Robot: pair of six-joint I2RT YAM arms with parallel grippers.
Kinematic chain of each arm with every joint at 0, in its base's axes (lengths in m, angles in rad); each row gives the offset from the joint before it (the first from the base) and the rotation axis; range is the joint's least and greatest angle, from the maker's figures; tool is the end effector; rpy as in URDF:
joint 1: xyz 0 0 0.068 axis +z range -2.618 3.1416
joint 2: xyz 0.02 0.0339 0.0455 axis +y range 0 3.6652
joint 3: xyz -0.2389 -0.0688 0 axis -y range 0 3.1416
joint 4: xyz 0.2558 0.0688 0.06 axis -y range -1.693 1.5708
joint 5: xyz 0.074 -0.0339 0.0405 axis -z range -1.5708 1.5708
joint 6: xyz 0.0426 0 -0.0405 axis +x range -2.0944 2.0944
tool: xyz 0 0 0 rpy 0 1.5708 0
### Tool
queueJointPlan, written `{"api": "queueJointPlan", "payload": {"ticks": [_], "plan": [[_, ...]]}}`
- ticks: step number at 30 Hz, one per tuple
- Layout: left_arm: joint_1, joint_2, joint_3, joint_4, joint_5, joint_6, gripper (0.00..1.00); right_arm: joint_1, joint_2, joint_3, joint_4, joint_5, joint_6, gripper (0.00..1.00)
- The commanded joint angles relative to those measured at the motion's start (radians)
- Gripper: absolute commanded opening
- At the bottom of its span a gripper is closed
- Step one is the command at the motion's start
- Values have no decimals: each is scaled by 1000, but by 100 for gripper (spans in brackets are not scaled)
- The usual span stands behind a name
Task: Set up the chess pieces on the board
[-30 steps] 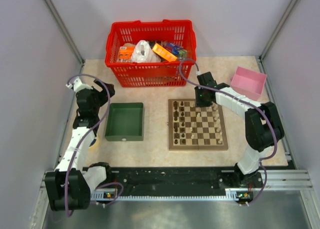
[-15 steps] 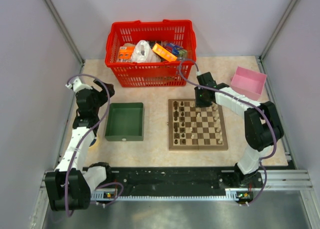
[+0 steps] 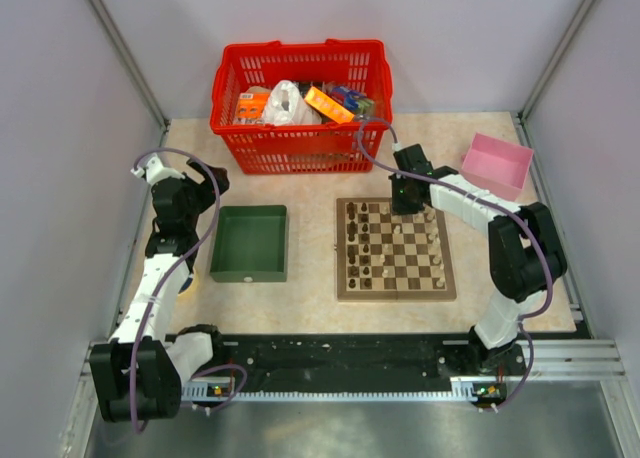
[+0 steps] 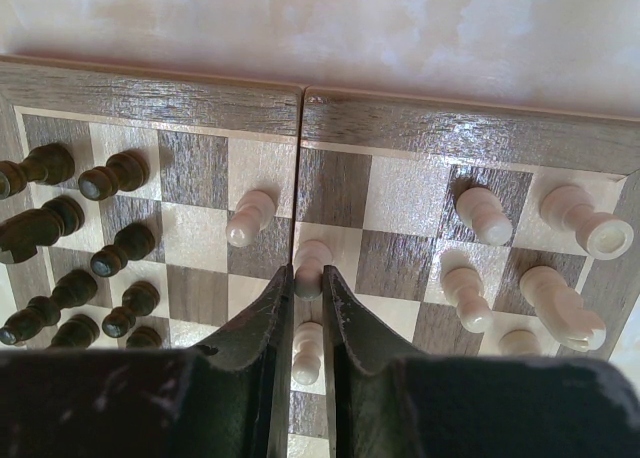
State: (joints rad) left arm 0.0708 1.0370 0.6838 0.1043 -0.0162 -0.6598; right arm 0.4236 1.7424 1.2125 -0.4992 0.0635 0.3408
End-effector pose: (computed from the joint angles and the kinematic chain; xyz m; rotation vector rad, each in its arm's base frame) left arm 0.2715 0.0199 0.2583 -0.6674 1.7127 -0.4006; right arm 0.3402 0.1504 0.1715 -0.0850 2.6080 0.1933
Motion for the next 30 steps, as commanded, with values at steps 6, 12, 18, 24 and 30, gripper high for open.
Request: {"api": "queueJointPlan", "payload": {"ticks": [6, 12, 18, 24, 30], "plan": [[6, -17, 6, 38, 5, -3, 99, 9, -144, 27, 1, 76, 0, 12], [6, -15, 5, 38, 7, -3, 99, -14, -271, -68, -13, 114, 15, 13], [6, -9, 5, 52, 12, -12, 99, -23, -333, -172, -27, 105, 24, 12], [6, -6, 2, 58, 12, -17, 99, -45, -316, -232, -9, 101, 30, 13], [6, -12, 5, 52, 33, -12, 99, -83, -294, -235, 17, 99, 14, 13]]}}
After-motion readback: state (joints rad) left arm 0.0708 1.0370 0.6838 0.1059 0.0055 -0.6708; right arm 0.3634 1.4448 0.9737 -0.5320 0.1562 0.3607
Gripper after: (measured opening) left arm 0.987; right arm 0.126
